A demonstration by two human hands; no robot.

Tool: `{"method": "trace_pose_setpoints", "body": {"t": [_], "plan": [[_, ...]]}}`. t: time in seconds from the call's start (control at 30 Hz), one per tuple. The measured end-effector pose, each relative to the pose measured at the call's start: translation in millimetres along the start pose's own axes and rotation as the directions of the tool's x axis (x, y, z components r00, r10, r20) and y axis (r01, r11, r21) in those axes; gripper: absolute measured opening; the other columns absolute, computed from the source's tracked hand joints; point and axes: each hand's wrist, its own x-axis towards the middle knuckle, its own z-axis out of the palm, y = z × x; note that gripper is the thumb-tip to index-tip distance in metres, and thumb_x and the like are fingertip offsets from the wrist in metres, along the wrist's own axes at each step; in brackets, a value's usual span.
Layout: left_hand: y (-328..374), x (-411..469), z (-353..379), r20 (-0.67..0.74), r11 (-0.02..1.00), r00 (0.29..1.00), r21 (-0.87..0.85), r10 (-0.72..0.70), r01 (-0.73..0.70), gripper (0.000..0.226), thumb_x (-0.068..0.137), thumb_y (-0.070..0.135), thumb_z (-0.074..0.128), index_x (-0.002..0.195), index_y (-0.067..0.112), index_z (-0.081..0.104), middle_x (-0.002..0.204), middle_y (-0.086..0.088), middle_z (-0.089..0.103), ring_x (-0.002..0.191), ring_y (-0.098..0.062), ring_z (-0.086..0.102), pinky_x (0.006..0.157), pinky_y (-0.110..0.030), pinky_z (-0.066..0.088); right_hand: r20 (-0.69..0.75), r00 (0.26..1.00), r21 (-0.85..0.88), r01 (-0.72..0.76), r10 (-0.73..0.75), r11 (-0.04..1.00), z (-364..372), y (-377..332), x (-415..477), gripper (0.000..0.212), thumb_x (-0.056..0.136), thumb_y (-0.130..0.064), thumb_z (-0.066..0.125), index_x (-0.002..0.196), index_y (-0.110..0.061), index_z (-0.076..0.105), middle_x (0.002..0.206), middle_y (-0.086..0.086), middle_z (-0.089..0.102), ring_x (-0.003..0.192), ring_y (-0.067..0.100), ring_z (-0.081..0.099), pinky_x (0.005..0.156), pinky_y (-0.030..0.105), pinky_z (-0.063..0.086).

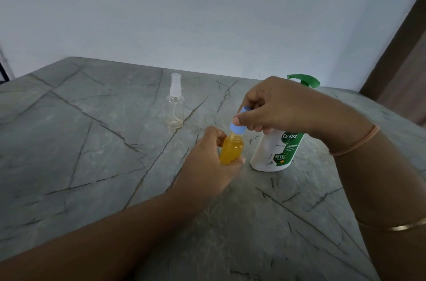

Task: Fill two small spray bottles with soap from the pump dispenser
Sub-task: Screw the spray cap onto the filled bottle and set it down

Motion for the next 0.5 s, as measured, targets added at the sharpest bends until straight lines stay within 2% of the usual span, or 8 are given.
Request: {"method": "trace_pose_setpoints", "body": {"t": [0.17, 0.3, 0.4, 0.5], "plan": [[1.0, 0.1, -1.5, 0.013, 1.0, 1.0, -0.01, -0.009, 0.009, 0.042, 0.077, 0.039, 0.07, 0.098, 0.034, 0.035, 0.095, 0.014, 0.049, 0.076, -0.003, 0.051, 0.065, -0.011, 0.042, -0.116, 0.993, 0.001, -0.001, 0.001, 1.0, -5.0, -1.7, 0.3, 0.017, 0.084, -0.032, 0.067, 0.089, -0.016, 0.065, 0.072, -0.001, 0.067, 0.054, 0.005, 0.055, 0.053, 0.014, 0.044], [1.9, 0.5, -1.6, 0.014, 1.0, 1.0, -0.008, -0.021, 0.021, 0.042, 0.077, 0.039, 0.07, 0.099, 0.033, 0.035, 0.097, 0.012, 0.051, 0.078, -0.006, 0.052, 0.065, -0.012, 0.042, -0.144, 0.989, -0.024, 0.009, -0.012, 1.0, -3.2, -3.0, 2.1, 0.02, 0.083, -0.032, 0.067, 0.09, -0.014, 0.068, 0.078, 0.002, 0.066, 0.06, 0.008, 0.054, 0.061, 0.022, 0.046], [2.1, 1.3, -0.8, 0.013, 1.0, 1.0, -0.004, -0.025, 0.025, 0.042, 0.077, 0.039, 0.07, 0.1, 0.033, 0.035, 0.099, 0.011, 0.052, 0.08, -0.007, 0.054, 0.067, -0.013, 0.043, -0.144, 0.989, -0.027, 0.009, -0.013, 1.0, -1.2, -1.0, 3.9, 0.022, 0.084, -0.032, 0.066, 0.09, -0.011, 0.069, 0.081, 0.006, 0.068, 0.063, 0.012, 0.056, 0.069, 0.027, 0.05], [2.3, 1.4, -0.6, 0.012, 1.0, 1.0, 0.004, -0.026, 0.026, 0.043, 0.076, 0.039, 0.07, 0.1, 0.033, 0.034, 0.1, 0.012, 0.049, 0.083, -0.008, 0.053, 0.066, -0.012, 0.042, -0.095, 0.995, -0.001, 0.001, -0.002, 1.0, -0.9, 0.9, 2.9, 0.022, 0.084, -0.032, 0.066, 0.089, -0.011, 0.068, 0.077, 0.006, 0.07, 0.063, 0.013, 0.061, 0.067, 0.027, 0.052]]}}
